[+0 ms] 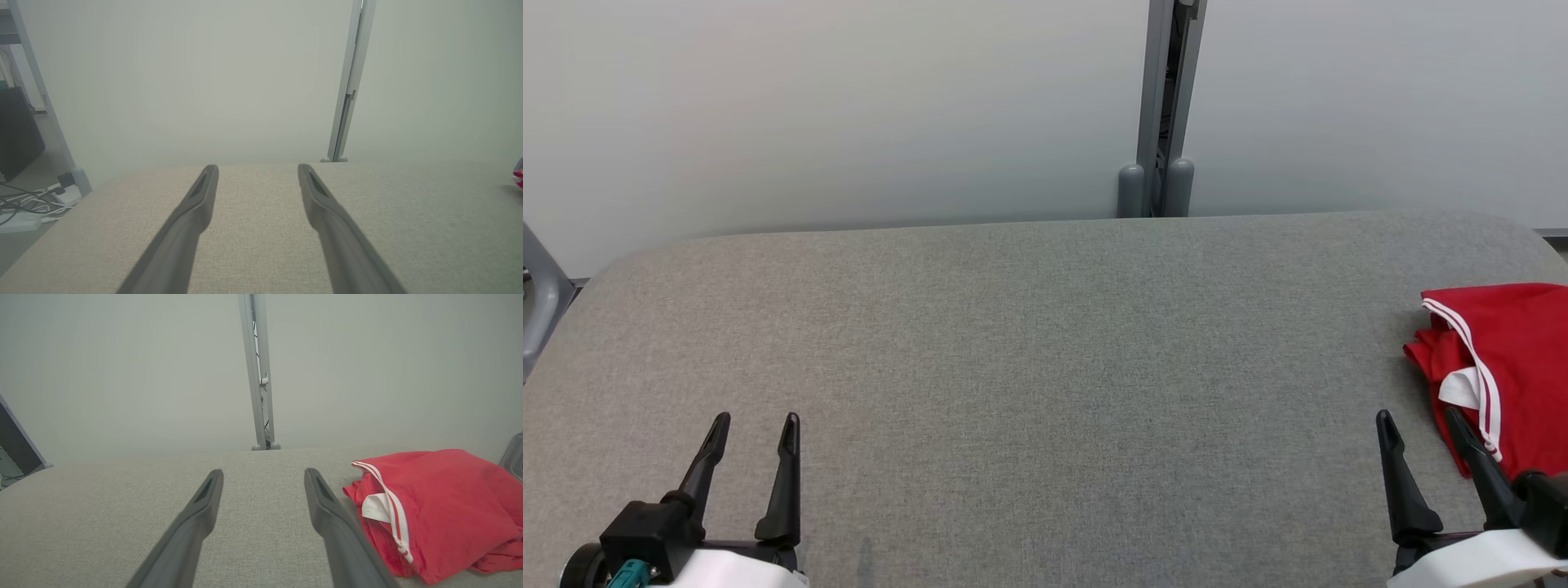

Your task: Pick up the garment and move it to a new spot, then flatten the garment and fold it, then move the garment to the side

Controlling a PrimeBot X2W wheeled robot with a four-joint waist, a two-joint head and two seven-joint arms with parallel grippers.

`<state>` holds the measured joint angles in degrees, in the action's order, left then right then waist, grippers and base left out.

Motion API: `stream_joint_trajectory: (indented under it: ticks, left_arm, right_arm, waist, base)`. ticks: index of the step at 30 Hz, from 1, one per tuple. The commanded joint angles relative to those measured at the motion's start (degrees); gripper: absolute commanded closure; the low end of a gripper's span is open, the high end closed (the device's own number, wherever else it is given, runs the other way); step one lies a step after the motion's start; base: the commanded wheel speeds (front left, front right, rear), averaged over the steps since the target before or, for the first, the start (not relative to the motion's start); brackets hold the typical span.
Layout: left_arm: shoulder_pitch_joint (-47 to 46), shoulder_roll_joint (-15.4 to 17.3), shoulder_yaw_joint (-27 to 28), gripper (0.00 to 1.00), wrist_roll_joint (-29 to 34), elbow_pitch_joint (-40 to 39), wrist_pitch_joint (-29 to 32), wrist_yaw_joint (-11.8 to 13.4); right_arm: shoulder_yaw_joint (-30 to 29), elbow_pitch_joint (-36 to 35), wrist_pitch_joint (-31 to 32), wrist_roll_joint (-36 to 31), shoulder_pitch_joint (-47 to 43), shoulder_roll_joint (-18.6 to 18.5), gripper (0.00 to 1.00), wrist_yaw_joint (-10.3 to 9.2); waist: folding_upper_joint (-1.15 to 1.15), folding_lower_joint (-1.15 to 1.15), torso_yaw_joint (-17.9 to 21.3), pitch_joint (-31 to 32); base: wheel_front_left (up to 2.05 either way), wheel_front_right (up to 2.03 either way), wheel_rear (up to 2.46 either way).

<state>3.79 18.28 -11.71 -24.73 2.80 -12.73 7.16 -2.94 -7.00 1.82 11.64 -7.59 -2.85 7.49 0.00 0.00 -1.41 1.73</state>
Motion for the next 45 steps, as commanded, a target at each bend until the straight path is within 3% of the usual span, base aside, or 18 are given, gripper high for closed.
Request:
stream_joint_trajectory:
  ticks: [1, 12, 13, 19, 45]
  left_arm:
    - [-1.03, 0.11, 0.06, 0.0, -0.1, 0.2, -0.36, 0.23]
    - [-1.38, 0.09, -0.43, 0.0, -0.36, 0.55, -0.36, 0.48]
    - [-1.4, 0.12, -0.5, 1.0, -0.33, 0.56, -0.38, 0.48]
    - [1.49, -2.48, -1.34, 1.0, -0.45, 3.21, -0.01, 0.12]
    - [-2.95, -6.46, 4.28, 1.0, -21.42, 6.37, 4.21, -4.53]
  right_arm:
    - [0.06, -0.04, -0.07, 0.2, -0.33, -0.19, 0.0, 0.01]
    - [0.43, 0.15, 0.14, 0.44, -0.09, -0.19, 0.0, 0.01]
    - [0.46, 0.13, 0.16, 0.47, -0.04, -0.2, 1.0, 0.01]
    - [0.57, 3.22, 0.06, 0.87, -0.77, 0.88, 1.0, 0.0]
    - [-0.97, 11.23, 2.78, 25.86, 6.32, 0.25, 1.0, 0.0]
  waist:
    - [0.0, 0.0, -0.02, -0.01]
    - [0.0, 0.0, -0.14, -0.38]
    - [0.0, 0.0, -0.15, -0.43]
    - [0.0, 0.0, -0.14, -0.47]
    - [0.0, 0.0, 0.16, -1.1]
  base:
    - [0.0, 0.0, 0.0]
    - [0.0, 0.0, 0.0]
    - [0.0, 0.0, 0.0]
    - [0.0, 0.0, 0.0]
    - [0.0, 0.0, 0.0]
